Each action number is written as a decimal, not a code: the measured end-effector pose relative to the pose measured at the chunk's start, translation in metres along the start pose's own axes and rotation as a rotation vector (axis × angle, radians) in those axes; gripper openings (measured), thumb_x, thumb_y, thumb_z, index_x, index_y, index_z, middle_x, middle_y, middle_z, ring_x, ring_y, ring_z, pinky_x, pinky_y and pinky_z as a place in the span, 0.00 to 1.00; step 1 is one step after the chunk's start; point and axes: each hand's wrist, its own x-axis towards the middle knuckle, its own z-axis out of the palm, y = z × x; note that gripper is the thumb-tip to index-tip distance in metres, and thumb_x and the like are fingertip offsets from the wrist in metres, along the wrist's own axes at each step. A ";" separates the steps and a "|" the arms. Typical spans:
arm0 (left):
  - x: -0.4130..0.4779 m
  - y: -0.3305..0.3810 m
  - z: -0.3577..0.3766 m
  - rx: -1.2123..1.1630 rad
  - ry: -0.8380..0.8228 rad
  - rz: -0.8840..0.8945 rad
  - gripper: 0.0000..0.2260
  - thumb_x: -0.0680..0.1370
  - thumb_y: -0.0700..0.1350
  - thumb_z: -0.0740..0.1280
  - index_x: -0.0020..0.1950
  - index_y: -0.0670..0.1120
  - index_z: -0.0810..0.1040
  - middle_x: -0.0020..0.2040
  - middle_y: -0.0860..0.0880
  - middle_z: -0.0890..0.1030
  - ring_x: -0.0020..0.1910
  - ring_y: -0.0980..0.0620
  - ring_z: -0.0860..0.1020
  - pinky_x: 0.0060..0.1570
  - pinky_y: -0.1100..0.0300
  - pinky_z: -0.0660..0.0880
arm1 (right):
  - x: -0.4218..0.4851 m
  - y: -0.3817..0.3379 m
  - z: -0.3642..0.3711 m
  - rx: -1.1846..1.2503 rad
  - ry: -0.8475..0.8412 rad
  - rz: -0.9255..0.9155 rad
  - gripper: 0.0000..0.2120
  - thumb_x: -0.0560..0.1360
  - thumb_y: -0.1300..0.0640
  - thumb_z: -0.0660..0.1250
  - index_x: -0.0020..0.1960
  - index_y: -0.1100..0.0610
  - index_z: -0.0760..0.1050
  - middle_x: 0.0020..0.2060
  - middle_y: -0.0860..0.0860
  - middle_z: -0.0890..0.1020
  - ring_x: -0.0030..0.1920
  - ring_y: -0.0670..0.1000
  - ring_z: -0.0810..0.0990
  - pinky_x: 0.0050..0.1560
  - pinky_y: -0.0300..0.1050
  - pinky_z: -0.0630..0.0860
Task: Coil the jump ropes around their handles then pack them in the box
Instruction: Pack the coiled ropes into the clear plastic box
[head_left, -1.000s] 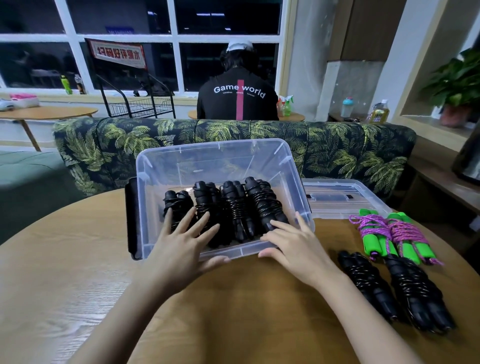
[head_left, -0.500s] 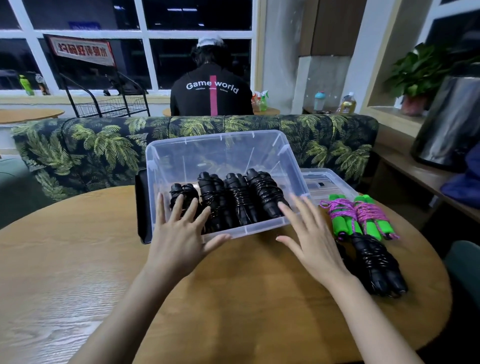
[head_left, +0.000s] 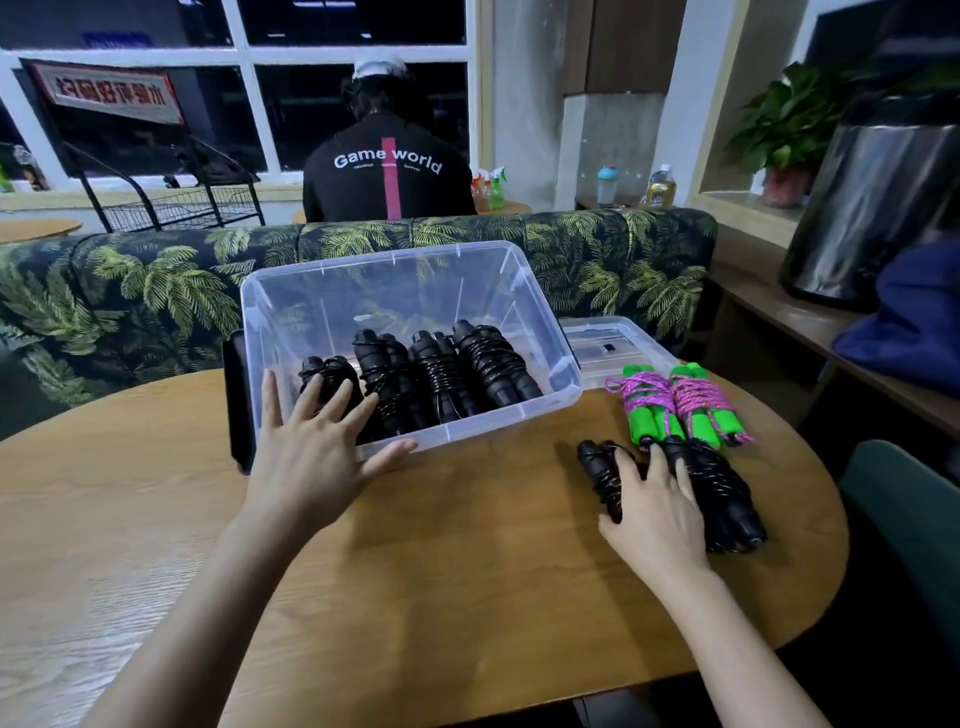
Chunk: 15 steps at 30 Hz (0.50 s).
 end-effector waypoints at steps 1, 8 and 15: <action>-0.001 0.000 0.000 -0.004 0.001 0.000 0.43 0.73 0.77 0.38 0.73 0.54 0.72 0.73 0.47 0.72 0.76 0.42 0.63 0.74 0.36 0.37 | -0.001 0.000 -0.001 -0.014 0.005 -0.008 0.39 0.75 0.41 0.67 0.79 0.50 0.54 0.72 0.62 0.67 0.70 0.60 0.70 0.78 0.56 0.44; -0.003 0.002 0.000 0.027 0.048 -0.066 0.42 0.72 0.78 0.42 0.71 0.54 0.75 0.76 0.42 0.67 0.76 0.31 0.57 0.71 0.29 0.41 | -0.006 0.002 0.007 -0.007 0.171 -0.020 0.37 0.62 0.44 0.81 0.68 0.53 0.76 0.42 0.60 0.83 0.37 0.60 0.83 0.75 0.64 0.54; -0.009 0.008 -0.002 -0.216 0.131 -0.200 0.44 0.70 0.78 0.44 0.77 0.54 0.65 0.80 0.36 0.49 0.75 0.25 0.43 0.70 0.28 0.45 | -0.012 -0.003 -0.026 0.149 0.347 0.082 0.37 0.68 0.47 0.77 0.72 0.57 0.70 0.58 0.65 0.80 0.50 0.65 0.82 0.59 0.63 0.76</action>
